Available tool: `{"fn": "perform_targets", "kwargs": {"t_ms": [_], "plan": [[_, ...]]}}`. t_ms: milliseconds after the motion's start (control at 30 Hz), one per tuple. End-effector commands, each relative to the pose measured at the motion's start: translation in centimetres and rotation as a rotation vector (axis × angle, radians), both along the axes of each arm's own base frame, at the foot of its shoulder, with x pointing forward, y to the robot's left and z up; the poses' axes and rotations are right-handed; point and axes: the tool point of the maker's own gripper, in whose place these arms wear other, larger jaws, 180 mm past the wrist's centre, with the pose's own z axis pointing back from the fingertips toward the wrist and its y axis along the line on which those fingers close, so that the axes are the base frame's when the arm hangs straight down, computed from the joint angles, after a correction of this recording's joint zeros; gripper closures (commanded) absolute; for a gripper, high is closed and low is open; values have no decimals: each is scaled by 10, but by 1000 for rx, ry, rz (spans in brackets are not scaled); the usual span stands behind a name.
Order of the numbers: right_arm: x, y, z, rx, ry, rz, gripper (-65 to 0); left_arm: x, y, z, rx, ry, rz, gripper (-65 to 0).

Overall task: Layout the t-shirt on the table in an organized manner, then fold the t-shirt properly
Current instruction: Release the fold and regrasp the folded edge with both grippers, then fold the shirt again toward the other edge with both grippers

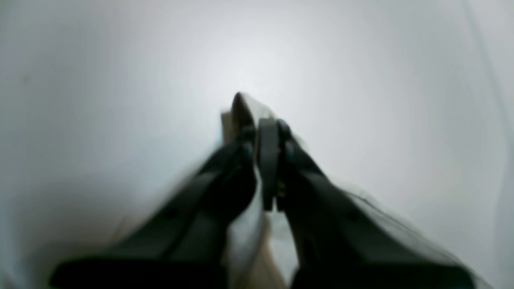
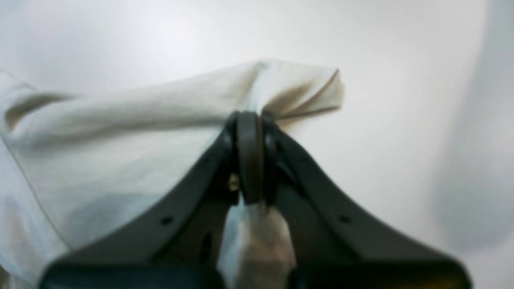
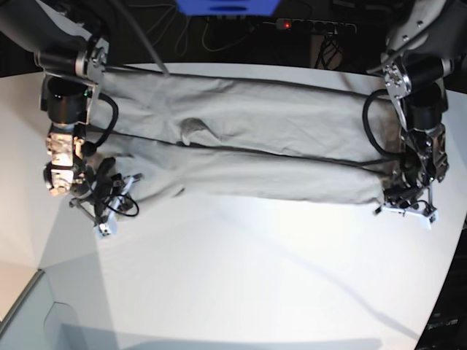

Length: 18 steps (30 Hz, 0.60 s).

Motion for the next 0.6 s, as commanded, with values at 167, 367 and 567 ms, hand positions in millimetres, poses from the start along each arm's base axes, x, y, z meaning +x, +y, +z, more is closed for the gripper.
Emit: {"fn": "perform_targets", "kwargs": {"t_ms": [167,367,567], "plan": [[51,-5,89,-41,-269,10,0,38,20,69,82,-185,5,-1],[58,-17,135,-19,-344,-71,0,53,13,105,115,-284,-9,-1],[43,-10,151,-57,-389,-64,0,57,7,122,134,-340,-16,-1]]}}
